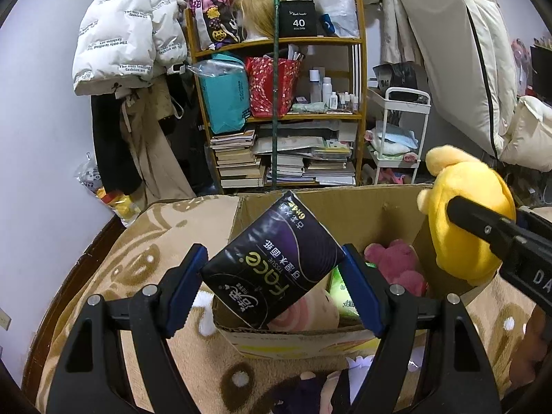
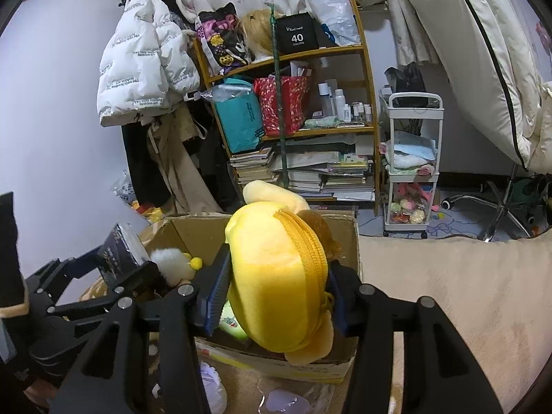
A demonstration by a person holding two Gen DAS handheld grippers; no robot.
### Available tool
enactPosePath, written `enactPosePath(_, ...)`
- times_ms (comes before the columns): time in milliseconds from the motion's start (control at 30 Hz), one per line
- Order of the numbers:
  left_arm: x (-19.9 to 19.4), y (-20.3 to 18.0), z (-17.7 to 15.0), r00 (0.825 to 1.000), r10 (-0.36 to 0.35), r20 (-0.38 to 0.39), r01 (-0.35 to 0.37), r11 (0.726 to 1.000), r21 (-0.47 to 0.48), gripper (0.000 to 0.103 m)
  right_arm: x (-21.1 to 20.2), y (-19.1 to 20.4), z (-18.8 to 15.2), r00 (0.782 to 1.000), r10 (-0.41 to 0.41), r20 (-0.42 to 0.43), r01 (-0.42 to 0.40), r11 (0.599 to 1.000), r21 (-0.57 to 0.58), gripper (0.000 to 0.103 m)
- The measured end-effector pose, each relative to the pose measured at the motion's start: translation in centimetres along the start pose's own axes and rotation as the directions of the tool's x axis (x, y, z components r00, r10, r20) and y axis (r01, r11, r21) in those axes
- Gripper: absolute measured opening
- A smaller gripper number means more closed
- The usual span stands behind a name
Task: Organize soft objects
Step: 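Carry both items over the box and open both tools to drop them, then withdraw both tools from the box toward the doll and clear bag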
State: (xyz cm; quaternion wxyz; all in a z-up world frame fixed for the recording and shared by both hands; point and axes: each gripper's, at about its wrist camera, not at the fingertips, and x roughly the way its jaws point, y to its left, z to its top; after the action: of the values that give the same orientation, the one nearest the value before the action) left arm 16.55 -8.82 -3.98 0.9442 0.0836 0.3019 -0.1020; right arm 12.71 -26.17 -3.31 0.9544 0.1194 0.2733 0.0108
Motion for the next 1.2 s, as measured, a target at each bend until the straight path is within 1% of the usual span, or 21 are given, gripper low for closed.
enactPosePath(67,0.1,0.0,-0.1,1.000,-0.004,-0.008,0.004,1.000,0.000,0.077,-0.4,0.2,0.1,1.000,0.012,0.018,-0.012,1.000,-0.004,0.054)
enactPosePath(133,0.2,0.0,-0.2,1.000,-0.006,-0.016,0.006,1.000,0.001,0.077,-0.3,0.5,0.1,1.000,0.021,0.017,-0.021,1.000,-0.012,0.054)
enactPosePath(333,0.5,-0.2,-0.3,1.000,0.000,-0.027,0.001,1.000,0.018,0.077,0.3,0.8,-0.3,1.000,0.020,-0.011,-0.021,1.000,-0.021,0.055)
enactPosePath(567,0.5,0.0,-0.3,0.999,-0.017,-0.046,0.017,1.000,0.009,0.078,0.3,0.4,-0.3,0.999,0.030,-0.025,-0.030,1.000,-0.003,0.060)
enactPosePath(600,0.5,0.0,-0.3,0.999,-0.016,-0.044,0.017,1.000,0.010,0.079,0.3,0.4,-0.3,0.999,0.030,-0.026,-0.030,1.000,-0.003,0.061)
enactPosePath(633,0.4,0.0,-0.3,0.999,-0.014,-0.043,0.015,1.000,0.012,0.082,0.3,0.4,-0.3,0.999,0.035,-0.027,-0.035,0.999,-0.003,0.061)
enactPosePath(667,0.4,0.1,-0.3,0.999,-0.010,-0.043,0.010,1.000,0.014,0.084,0.3,0.4,-0.3,0.999,0.039,-0.030,-0.039,0.999,-0.002,0.062)
enactPosePath(700,0.3,0.1,-0.3,0.999,-0.008,-0.043,0.009,1.000,0.014,0.087,0.3,0.4,-0.3,0.999,0.040,-0.031,-0.040,0.999,-0.002,0.067)
enactPosePath(733,0.3,0.2,-0.2,0.999,-0.009,-0.045,0.010,1.000,0.011,0.087,0.2,0.4,-0.3,0.999,0.039,-0.031,-0.039,0.999,-0.002,0.070)
enactPosePath(800,0.2,0.3,-0.2,0.998,-0.015,-0.055,0.016,1.000,0.004,0.088,0.3,0.4,-0.3,0.999,0.041,-0.030,-0.041,0.999,0.000,0.082)
enactPosePath(867,0.2,0.5,-0.3,0.998,-0.013,-0.066,0.013,1.000,0.001,0.091,0.3,0.3,-0.3,0.999,0.044,-0.030,-0.044,0.999,0.011,0.086)
enactPosePath(933,0.1,0.6,-0.4,0.998,0.007,-0.067,-0.007,1.000,0.003,0.091,0.2,0.2,-0.2,0.999,0.037,-0.030,-0.037,0.999,0.016,0.088)
enactPosePath(1067,-0.7,0.6,-0.5,0.998,0.037,-0.057,-0.036,0.999,0.014,0.094,-0.5,-0.1,-0.1,1.000,0.012,-0.017,-0.011,1.000,0.021,0.099)
enactPosePath(1200,-1.9,0.7,-0.4,0.998,0.047,-0.034,-0.047,0.999,0.020,0.098,-1.5,-0.3,0.1,1.000,0.007,-0.004,-0.007,1.000,0.030,0.100)
